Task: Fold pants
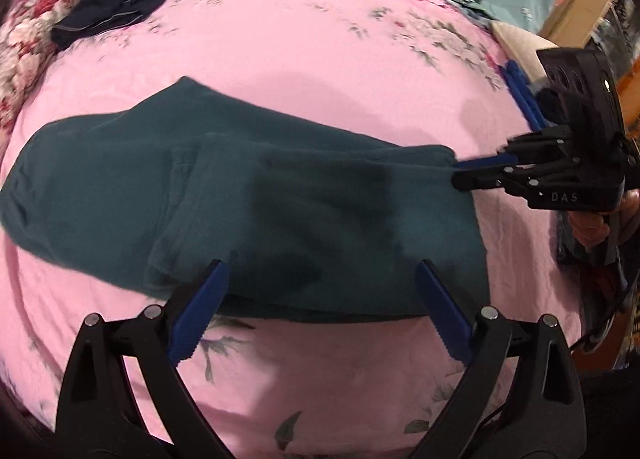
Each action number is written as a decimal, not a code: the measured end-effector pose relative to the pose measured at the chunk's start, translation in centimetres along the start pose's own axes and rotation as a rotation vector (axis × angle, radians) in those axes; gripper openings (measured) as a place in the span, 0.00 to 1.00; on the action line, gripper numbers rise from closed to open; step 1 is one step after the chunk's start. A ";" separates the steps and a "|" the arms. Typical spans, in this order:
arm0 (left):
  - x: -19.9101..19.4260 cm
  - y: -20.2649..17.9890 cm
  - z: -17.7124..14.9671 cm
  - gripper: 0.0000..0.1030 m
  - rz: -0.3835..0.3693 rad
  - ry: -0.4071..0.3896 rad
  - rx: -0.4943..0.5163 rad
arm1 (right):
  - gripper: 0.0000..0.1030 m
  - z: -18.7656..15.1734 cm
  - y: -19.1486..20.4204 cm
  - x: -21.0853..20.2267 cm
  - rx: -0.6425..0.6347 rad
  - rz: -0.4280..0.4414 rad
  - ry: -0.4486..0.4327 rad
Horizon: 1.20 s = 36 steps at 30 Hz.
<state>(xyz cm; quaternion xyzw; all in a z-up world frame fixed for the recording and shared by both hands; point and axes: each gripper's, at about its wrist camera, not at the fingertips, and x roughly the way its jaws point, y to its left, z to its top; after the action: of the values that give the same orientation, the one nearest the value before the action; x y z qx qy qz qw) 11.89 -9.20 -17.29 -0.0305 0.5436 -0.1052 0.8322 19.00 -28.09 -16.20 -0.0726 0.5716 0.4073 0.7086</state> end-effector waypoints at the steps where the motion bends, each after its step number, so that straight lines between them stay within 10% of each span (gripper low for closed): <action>1: -0.1 0.2 0.0 0.93 0.012 0.000 -0.019 | 0.08 0.1 0.3 0.1 -0.034 -0.001 0.014; 13: 0.3 -0.1 0.1 0.93 0.084 0.039 -0.047 | 0.23 0.7 -1.8 -1.2 0.057 -0.063 -0.059; 17: 0.0 0.6 1.1 0.93 0.108 -0.003 -0.042 | 0.23 0.0 0.0 -3.9 0.104 0.053 -0.184; 20: 1.2 1.9 2.2 0.93 0.116 -0.032 -0.031 | 0.23 -1.8 2.5 -1.6 0.085 0.135 -0.115; 25: 4.3 4.9 1.7 0.94 0.124 0.035 -0.027 | 0.20 -5.4 2.2 0.0 0.164 -0.010 0.005; 29: 3.3 5.7 1.1 0.94 0.115 0.035 0.040 | 0.27 -3.9 2.5 -2.9 0.276 0.006 -0.179; 33: 1.2 8.8 0.8 0.94 0.114 0.019 0.025 | 0.30 -2.4 2.4 1.0 0.387 -0.173 -0.080; 36: -1.9 12.6 1.1 0.94 0.154 -0.053 0.002 | 0.39 -1.3 5.0 0.0 0.404 -0.170 -0.187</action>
<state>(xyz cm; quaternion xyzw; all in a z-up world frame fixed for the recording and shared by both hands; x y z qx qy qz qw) 13.96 3.42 -17.21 0.0096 0.5220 -0.0404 0.8519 14.72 -25.50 -14.76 0.0610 0.5652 0.2284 0.7903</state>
